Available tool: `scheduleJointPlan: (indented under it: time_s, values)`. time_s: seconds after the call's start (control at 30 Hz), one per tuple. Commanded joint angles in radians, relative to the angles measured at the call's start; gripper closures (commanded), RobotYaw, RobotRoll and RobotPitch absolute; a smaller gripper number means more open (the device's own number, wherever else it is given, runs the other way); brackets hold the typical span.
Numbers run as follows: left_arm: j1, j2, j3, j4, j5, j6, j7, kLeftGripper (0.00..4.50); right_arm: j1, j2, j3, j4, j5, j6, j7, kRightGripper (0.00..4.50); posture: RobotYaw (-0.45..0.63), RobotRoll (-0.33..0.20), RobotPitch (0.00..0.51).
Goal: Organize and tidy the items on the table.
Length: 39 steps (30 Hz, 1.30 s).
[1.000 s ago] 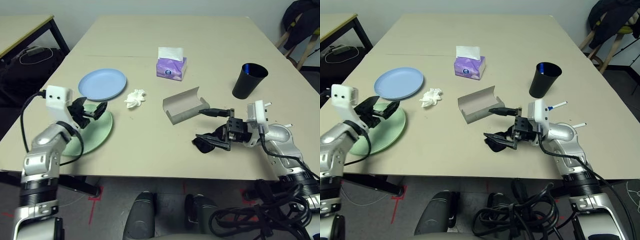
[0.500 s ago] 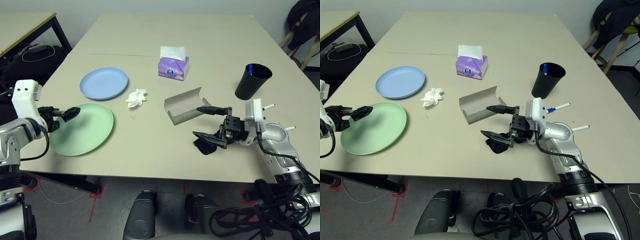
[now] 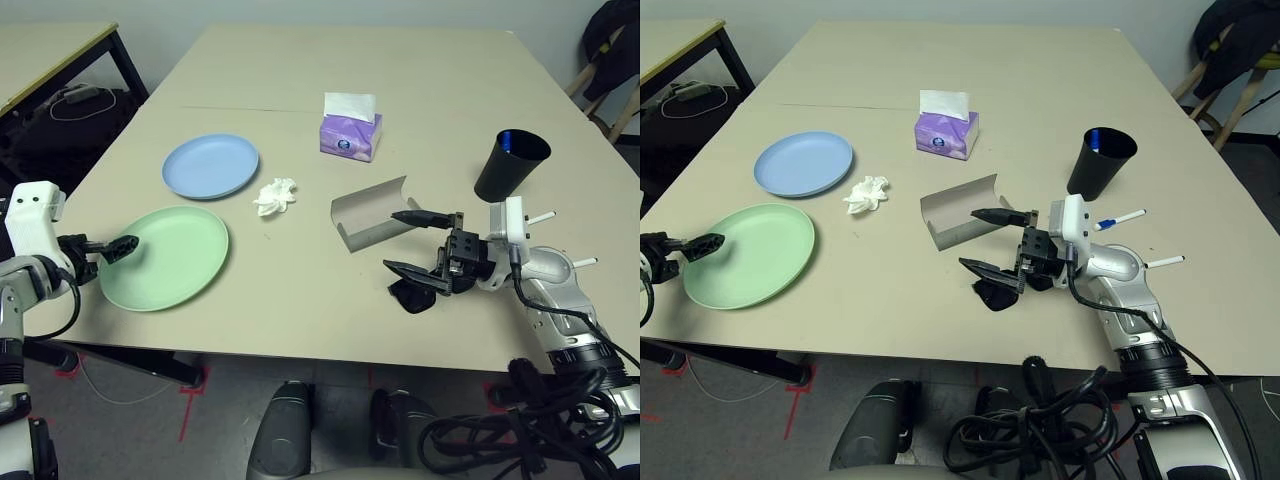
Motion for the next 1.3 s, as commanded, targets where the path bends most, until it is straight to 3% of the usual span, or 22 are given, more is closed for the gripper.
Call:
scheduleJointPlan:
  time_s: [0.03, 0.07, 0.17, 0.5, 0.93, 1.3]
  values:
    - [0.017, 0.020, 0.002, 0.017, 0.013, 0.025, -0.010, 0.00, 0.004, 0.003, 0.005, -0.008, -0.003, -0.003, -0.002, 0.03, 0.21, 0.000, 0.077]
    - [0.020, 0.021, 0.001, 0.020, 0.014, 0.028, -0.010, 0.00, 0.004, 0.003, 0.005, -0.007, -0.003, -0.004, -0.001, 0.03, 0.20, 0.000, 0.077]
    - [0.027, 0.022, 0.005, 0.029, 0.017, 0.034, -0.009, 0.61, 0.002, 0.002, 0.003, -0.004, -0.004, -0.007, -0.002, 0.00, 0.20, 0.000, 0.075]
    - [0.035, 0.024, 0.008, 0.016, 0.005, 0.059, -0.039, 4.39, -0.003, 0.001, -0.001, 0.006, -0.008, -0.012, -0.004, 0.00, 0.20, 0.000, 0.071]
    - [0.069, 0.023, 0.024, -0.091, -0.062, 0.186, -0.094, 4.45, -0.005, 0.006, 0.002, 0.018, -0.015, -0.023, -0.006, 0.00, 0.21, 0.000, 0.070]
    - [0.053, -0.041, 0.179, -0.205, -0.117, 0.296, 0.024, 4.45, -0.006, 0.012, 0.002, 0.020, -0.021, -0.029, -0.010, 0.00, 0.21, 0.000, 0.074]
